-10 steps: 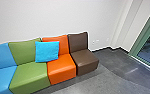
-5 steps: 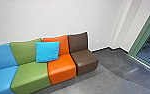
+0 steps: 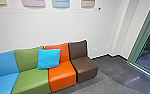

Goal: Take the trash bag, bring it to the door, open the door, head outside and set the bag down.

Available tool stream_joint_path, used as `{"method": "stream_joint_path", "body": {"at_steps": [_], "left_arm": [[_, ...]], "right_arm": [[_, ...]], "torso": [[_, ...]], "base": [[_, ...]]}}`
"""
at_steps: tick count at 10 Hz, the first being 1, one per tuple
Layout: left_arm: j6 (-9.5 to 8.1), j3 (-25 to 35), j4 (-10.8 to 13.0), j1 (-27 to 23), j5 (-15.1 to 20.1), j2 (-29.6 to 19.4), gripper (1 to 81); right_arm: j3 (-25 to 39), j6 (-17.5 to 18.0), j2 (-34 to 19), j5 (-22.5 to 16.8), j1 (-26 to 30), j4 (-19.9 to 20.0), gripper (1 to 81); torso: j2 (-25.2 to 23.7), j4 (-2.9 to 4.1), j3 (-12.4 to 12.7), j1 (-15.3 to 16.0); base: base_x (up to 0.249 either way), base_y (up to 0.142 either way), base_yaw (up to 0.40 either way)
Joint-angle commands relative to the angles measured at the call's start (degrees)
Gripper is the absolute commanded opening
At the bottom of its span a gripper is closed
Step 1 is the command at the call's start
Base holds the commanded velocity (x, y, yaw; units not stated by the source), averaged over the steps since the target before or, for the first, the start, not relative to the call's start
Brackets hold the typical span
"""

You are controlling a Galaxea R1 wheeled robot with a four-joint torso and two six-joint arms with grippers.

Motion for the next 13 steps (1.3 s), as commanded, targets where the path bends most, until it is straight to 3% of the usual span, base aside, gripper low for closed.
{"method": "stream_joint_path", "body": {"at_steps": [1,2,3,6,7,8,10,12,13], "left_arm": [[0.43,-1.67,0.03,-3.09,5.53,-0.81,1.0],[0.43,-2.46,0.03,-3.09,5.61,-0.19,1.0],[0.43,-2.73,0.03,-3.09,5.61,0.25,1.0],[0.43,-2.82,0.12,-3.09,5.53,0.61,1.0],[0.43,-2.82,0.12,-3.09,5.53,0.69,1.0],[0.43,-3.25,0.73,-3.09,5.53,1.22,1.0],[0.34,-5.8,1.61,-3.09,5.53,3.51,1.0],[0.34,-10.02,1.87,-3.09,5.79,6.76,1.0],[0.34,-11.95,2.04,-3.09,6.05,8.15,1.0]], "right_arm": [[0.73,0.0,-2.07,-3.11,1.66,-1.06,81.1],[0.47,0.0,-1.9,-3.64,1.75,-0.97,81.1],[0.03,0.0,-1.46,-3.72,1.92,-0.97,81.1],[-0.76,0.0,-0.67,-3.81,1.93,-0.8,81.1],[-1.03,0.0,-0.49,-3.73,1.93,-0.8,81.1],[-1.29,0.0,-0.23,-3.81,1.93,-0.8,81.1],[-1.91,0.0,0.48,-3.81,1.93,-0.89,81.1],[-3.14,0.0,1.35,-3.81,1.93,-0.8,81.1],[-3.57,0.0,1.88,-3.81,2.01,-0.97,81.1]], "torso": [[-0.02,0.0,-0.06,0.0],[0.07,0.0,1.2,-0.09],[5.8,0.0,1.49,-3.87],[8.24,0.0,2.17,-5.42],[4.46,0.0,2.19,-3.0],[6.32,0.0,2.19,-4.22],[7.45,0.0,5.39,-4.92],[7.8,0.0,6.75,-5.14],[7.8,0.0,5.16,-5.16]], "base": [[0.0,0.0,0.0],[0.0,0.0,0.0],[0.0,0.0,0.0],[0.0,0.0,0.0],[0.0,0.0,0.0],[0.0,0.0,0.0],[0.0,0.0,0.0],[0.0,0.0,0.0],[0.0,0.0,0.0]]}}
